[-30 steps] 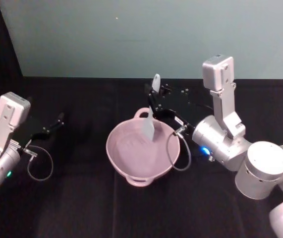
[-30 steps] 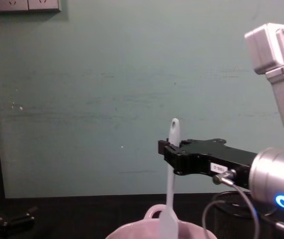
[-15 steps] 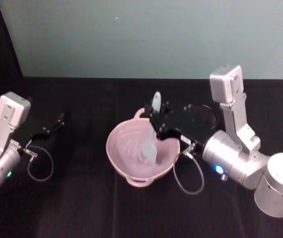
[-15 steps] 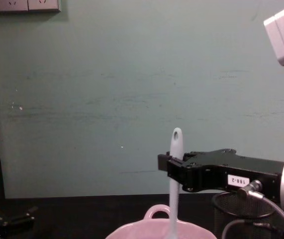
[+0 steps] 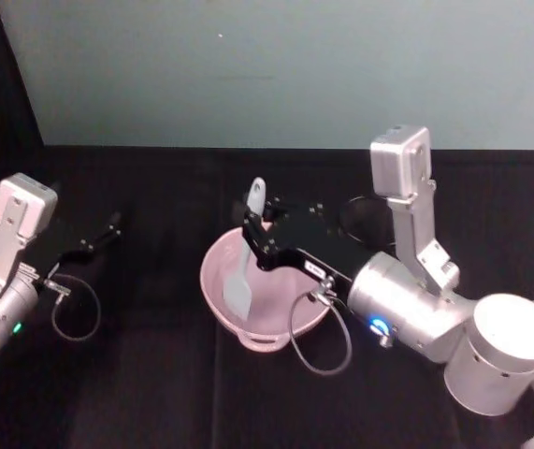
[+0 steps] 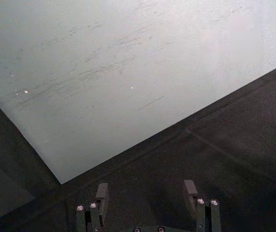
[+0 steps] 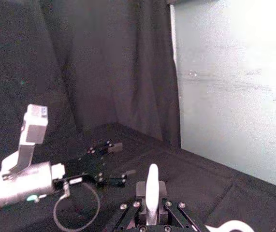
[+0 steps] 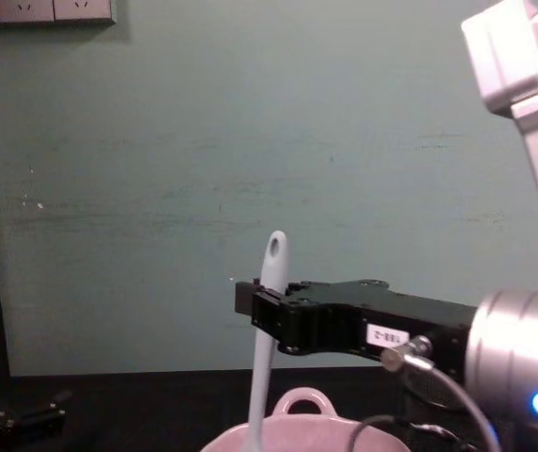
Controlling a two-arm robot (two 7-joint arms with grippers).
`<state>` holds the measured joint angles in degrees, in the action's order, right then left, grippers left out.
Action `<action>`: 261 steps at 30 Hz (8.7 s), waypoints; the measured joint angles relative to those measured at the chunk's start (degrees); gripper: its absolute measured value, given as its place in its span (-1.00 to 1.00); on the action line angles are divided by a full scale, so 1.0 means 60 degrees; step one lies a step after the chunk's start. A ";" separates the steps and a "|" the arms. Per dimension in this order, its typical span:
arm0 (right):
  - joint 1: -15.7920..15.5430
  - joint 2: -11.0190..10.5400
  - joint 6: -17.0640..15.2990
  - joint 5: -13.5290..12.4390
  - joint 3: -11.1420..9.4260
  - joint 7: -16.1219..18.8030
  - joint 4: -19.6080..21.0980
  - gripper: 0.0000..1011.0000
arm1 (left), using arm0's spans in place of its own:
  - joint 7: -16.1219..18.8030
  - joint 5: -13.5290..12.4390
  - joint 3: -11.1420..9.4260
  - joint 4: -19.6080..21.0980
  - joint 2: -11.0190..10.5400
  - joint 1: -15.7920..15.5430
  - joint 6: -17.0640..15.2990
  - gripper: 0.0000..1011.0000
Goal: Use the one hand to pick up the spoon and stir the clear water in the bowl.
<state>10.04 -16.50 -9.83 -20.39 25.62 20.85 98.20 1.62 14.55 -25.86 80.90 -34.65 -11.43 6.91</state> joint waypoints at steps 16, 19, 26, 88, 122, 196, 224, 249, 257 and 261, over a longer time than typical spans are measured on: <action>0.0788 0.0703 0.0954 0.0920 -0.0078 -0.0960 -0.1469 -0.75 | 0.0000 0.0000 0.0000 0.0000 0.0000 0.0000 0.0000 1.00; 0.0806 0.0700 0.0982 0.1200 -0.0150 -0.1118 -0.1509 -0.75 | 0.0000 -0.0001 0.0000 0.0000 0.0001 0.0000 0.0000 1.00; 0.0683 0.0550 0.0967 0.1707 -0.0341 -0.1303 -0.1307 -0.75 | 0.0000 0.0000 0.0000 0.0000 0.0000 0.0000 0.0000 1.00; 0.0363 0.0448 0.0770 0.1718 -0.0636 -0.1053 -0.1244 -0.75 | 0.0000 0.0000 0.0000 0.0000 0.0000 0.0000 0.0000 1.00; 0.0379 0.0589 0.0936 0.0609 0.0193 -0.0205 -0.1239 -0.75 | 0.0000 0.0000 0.0000 0.0000 0.0001 0.0000 0.0000 1.00; 0.0493 0.1049 0.0657 0.2087 -0.0377 -0.1213 -0.1599 -0.75 | 0.0000 0.0000 0.0000 0.0000 0.0000 0.0000 0.0000 1.00; -0.0565 0.0545 0.0591 0.1041 -0.0433 -0.0493 -0.0314 -0.75 | 0.0000 0.0000 0.0001 0.0000 0.0000 0.0000 0.0000 1.00; -0.1240 0.0933 0.0935 -0.0160 -0.1639 -0.1479 0.0807 -0.75 | 0.0000 0.0000 0.0000 0.0000 0.0000 0.0000 0.0000 1.00; -0.1413 0.0875 -0.0510 -0.0534 -0.1978 -0.2202 0.1849 -0.75 | 0.0000 0.0000 0.0000 0.0000 0.0001 0.0001 0.0000 1.00; -0.1415 0.0899 -0.1097 -0.0787 -0.2134 -0.2481 0.2161 -0.75 | 0.0000 0.0000 0.0000 0.0000 0.0001 0.0000 0.0000 1.00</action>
<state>1.55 -11.10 -16.41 -25.11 12.81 5.97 111.16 1.62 14.55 -25.86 80.90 -34.64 -11.43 6.90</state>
